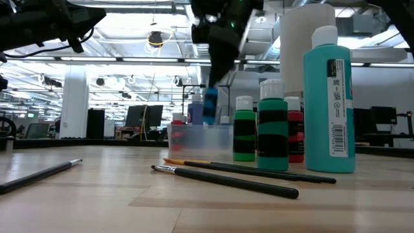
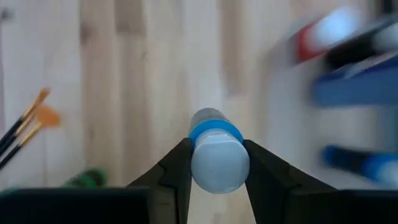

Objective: Pick & Place Paint Supplies
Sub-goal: Put the small blue paint bottle into the transparent bin

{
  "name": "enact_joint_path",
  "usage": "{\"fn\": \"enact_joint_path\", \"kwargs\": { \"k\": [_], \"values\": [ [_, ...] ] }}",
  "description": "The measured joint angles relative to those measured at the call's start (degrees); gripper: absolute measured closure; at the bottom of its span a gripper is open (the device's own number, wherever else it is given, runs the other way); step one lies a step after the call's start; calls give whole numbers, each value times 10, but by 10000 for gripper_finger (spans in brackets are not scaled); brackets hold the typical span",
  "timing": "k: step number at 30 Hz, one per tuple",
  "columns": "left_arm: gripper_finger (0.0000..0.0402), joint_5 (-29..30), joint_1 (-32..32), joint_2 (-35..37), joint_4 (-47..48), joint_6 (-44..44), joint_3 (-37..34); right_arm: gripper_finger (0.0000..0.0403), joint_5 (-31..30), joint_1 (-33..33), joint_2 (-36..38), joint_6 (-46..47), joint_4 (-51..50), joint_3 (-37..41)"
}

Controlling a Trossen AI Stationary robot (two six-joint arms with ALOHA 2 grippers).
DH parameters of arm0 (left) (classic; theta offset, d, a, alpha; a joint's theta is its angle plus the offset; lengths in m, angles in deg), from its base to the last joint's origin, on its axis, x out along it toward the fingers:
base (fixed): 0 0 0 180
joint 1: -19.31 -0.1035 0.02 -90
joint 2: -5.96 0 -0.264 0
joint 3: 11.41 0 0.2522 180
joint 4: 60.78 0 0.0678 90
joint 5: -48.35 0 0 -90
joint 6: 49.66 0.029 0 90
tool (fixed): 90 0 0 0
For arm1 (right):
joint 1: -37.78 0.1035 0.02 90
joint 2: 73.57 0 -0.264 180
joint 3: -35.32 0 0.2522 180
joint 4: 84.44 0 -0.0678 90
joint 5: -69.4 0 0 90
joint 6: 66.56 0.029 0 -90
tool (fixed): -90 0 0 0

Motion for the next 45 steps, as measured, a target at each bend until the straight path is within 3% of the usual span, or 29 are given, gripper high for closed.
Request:
{"fn": "enact_joint_path", "kwargs": {
  "k": [6, 19, 45],
  "values": [
    [400, 0, 0, 0, 0, 0, 0, 294, -12, -55, 1, -21, -2, -86],
    [400, 0, 0, 0, 0, 0, 0, 294, -10, -152, -4, 4, 4, -91],
    [400, 0, 0, 0, 0, 0, 0, 294, 8, -160, -3, 5, 127, 46]
  ]
}}
